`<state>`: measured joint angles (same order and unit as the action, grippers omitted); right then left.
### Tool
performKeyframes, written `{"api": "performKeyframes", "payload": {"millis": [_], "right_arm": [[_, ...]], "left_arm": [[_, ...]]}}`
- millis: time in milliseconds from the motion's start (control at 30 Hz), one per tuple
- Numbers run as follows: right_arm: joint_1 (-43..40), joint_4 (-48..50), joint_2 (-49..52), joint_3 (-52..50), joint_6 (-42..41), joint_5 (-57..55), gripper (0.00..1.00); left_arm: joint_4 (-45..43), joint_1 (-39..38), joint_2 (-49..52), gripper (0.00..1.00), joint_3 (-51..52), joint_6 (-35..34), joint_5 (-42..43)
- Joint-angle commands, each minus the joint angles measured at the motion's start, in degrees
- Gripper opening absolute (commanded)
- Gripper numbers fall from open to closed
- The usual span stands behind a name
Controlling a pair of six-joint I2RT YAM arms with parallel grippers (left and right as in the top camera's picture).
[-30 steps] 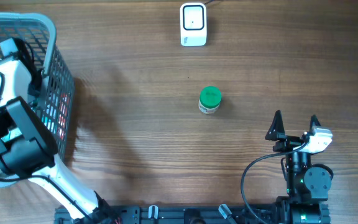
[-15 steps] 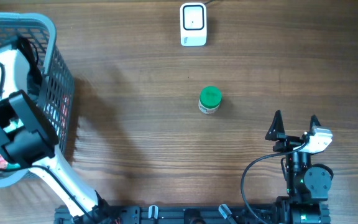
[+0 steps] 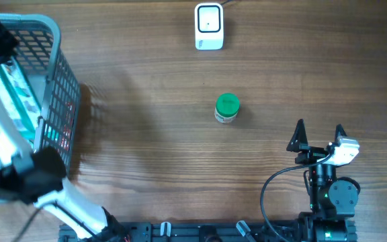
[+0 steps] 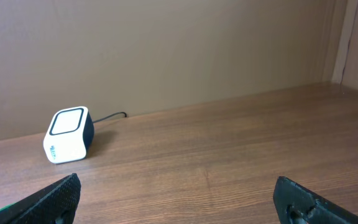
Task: Scan the item barcode
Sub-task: 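Lift the glove pack out and drop it beside the jar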
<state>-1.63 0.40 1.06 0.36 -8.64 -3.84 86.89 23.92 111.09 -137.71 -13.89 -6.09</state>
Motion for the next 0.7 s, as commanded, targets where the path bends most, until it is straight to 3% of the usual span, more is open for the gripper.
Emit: {"api": "performKeyframes", "payload": {"millis": [0,100,200,233,400,500,567,667], "right_arm": [[-0.1,0.2,-0.3,-0.1,1.0,0.9,1.0],[-0.1,0.2,-0.3,-0.1,1.0,0.9,1.0],[-0.1,0.2,-0.3,-0.1,1.0,0.9,1.0],[-0.1,0.2,-0.3,-0.1,1.0,0.9,1.0],[-0.1,0.2,-0.3,-0.1,1.0,0.9,1.0],[-0.1,0.2,-0.3,-0.1,1.0,0.9,1.0],[-0.1,0.2,-0.3,-0.1,1.0,0.9,1.0],[-0.1,0.2,-0.3,-0.1,1.0,0.9,1.0]], "left_arm": [[-2.1,-1.5,-13.1,0.04,-1.6,-2.0,2.6],[-7.3,-5.0,-22.1,0.04,-1.6,-2.0,6.9],[-12.3,-12.6,-27.4,0.04,-1.6,-2.0,16.8],[-12.5,-19.7,-27.1,0.04,-1.3,-2.0,17.6],[-8.6,-36.0,-17.7,0.04,0.2,-2.9,13.4],[-3.1,-40.8,-9.6,0.04,0.2,-16.8,3.9],[0.6,-42.6,-2.9,0.04,0.2,-30.9,3.4],[2.1,-44.7,3.0,0.04,0.2,-40.7,3.4]]}}
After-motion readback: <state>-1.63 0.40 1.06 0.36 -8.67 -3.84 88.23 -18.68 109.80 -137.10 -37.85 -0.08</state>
